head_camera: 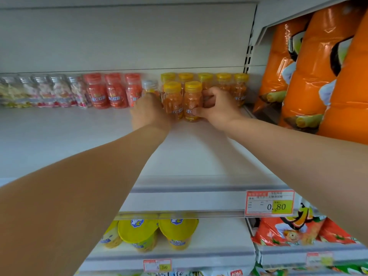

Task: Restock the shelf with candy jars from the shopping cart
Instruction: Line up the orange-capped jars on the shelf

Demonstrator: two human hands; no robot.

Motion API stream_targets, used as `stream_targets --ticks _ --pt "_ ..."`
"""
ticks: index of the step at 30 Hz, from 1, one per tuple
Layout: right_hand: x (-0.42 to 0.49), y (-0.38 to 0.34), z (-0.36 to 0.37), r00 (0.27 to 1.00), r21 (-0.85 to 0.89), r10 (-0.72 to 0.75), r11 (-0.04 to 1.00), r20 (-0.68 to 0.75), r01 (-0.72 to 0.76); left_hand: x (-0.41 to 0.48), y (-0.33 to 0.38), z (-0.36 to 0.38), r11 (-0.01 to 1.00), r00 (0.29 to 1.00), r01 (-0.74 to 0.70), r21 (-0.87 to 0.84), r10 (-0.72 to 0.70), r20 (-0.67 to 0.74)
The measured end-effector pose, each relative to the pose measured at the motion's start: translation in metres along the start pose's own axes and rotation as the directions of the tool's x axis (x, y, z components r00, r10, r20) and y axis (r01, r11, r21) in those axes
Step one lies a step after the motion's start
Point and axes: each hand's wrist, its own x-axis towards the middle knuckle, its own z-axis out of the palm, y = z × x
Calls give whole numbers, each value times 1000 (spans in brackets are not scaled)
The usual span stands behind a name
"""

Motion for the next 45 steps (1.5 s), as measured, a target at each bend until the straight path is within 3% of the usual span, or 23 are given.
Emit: stream_targets --ticks 11,22,28,31,36,40,43,45 --pt "8 0 5 1000 24 -1 1000 -26 2 8 -6 5 997 995 26 -74 -33 -97" --pt "-14 -13 -4 997 -29 44 999 -71 -46 -17 4 -19 997 999 -4 -81 0 -51" --pt "-55 -49 -1 995 29 -71 997 -74 73 -54 1 -64 961 984 -164 -223 174 28" --pt "-88 -82 17 985 106 -168 980 -38 171 -75 -15 -101 948 981 -192 -254 190 -31" --pt "-161 -147 81 943 292 -321 913 88 284 -118 -97 -175 938 965 -152 -313 73 -250" --pt "-227 -189 164 882 406 -388 875 268 262 -161 -199 -228 956 937 6 -295 -109 -332" --pt "-279 -208 242 790 411 -407 885 459 218 -198 -294 -253 939 917 247 -237 -306 -256" --pt "-315 -212 295 688 388 -384 908 616 159 -224 -359 -264 897 887 414 -156 -436 -151"
